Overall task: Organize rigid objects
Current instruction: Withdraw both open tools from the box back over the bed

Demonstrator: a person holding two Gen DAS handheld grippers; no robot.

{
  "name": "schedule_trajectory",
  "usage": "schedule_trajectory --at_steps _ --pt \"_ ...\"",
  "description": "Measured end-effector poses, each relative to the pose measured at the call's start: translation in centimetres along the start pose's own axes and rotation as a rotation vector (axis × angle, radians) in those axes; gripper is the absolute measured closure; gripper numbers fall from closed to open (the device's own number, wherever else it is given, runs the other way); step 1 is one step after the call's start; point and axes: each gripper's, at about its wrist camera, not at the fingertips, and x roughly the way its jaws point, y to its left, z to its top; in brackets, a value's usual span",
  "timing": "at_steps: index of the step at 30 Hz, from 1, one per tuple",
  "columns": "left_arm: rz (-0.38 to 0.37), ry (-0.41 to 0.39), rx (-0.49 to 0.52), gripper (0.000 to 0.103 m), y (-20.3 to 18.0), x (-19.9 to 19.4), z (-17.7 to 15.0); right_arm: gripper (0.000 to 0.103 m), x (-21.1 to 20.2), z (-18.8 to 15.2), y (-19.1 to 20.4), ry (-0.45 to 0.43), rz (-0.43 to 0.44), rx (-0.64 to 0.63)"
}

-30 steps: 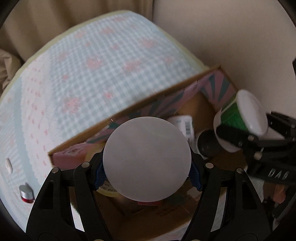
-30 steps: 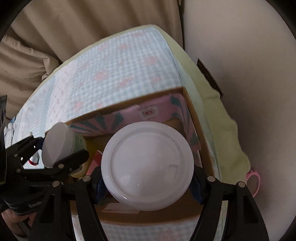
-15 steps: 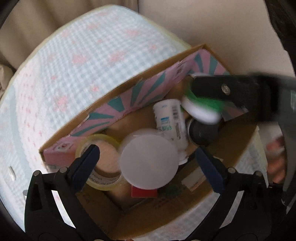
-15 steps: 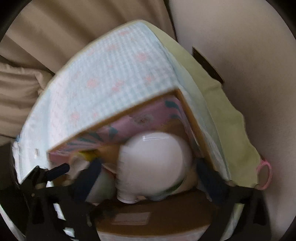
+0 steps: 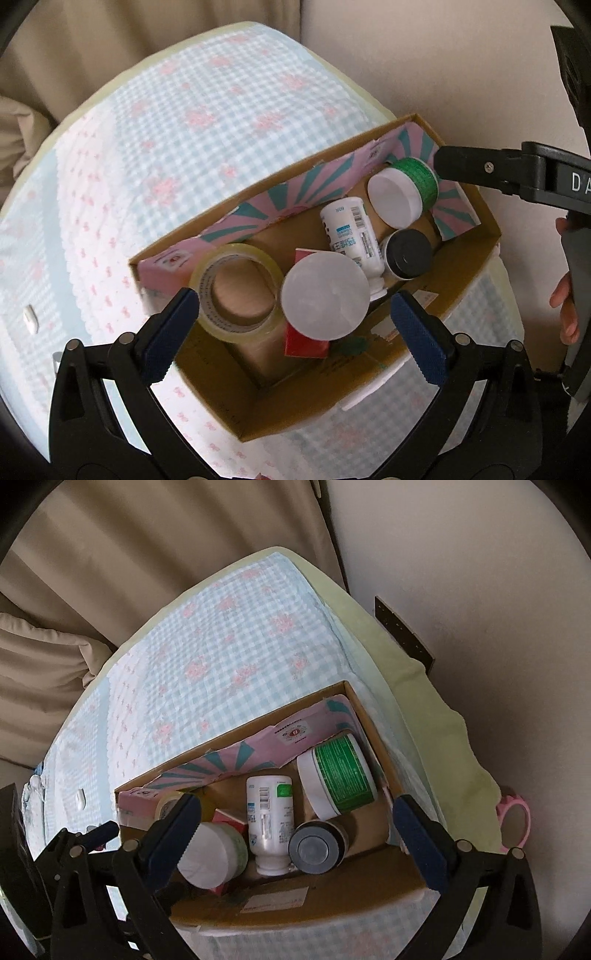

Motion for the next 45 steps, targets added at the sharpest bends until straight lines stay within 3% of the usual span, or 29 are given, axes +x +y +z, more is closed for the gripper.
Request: schedule_trajectory --at_steps 9,20,28,33,45 --pt "0.038 -0.052 -0.029 0.000 0.7 -5.7 -1.9 0.000 -4.0 -1.6 1.3 -0.004 -0.019 -0.017" --pt "0.092 -0.203 -0.158 0.000 5.6 -17.5 -8.4 0.000 -12.2 -6.6 8.9 -0.063 -0.039 -0.180" --pt "0.159 -0.284 -0.257 0.000 13.9 -25.8 -14.3 0.000 -17.0 -10.8 18.7 -0.144 -0.017 -0.281" --pt "0.213 -0.321 -0.306 0.000 19.9 -29.6 -17.5 0.000 -17.3 -12.9 24.3 -0.157 0.022 -0.289" --pt "0.201 -0.331 -0.359 0.000 33.0 -31.4 -22.0 0.000 -13.5 -16.7 37.8 -0.093 0.078 -0.318"
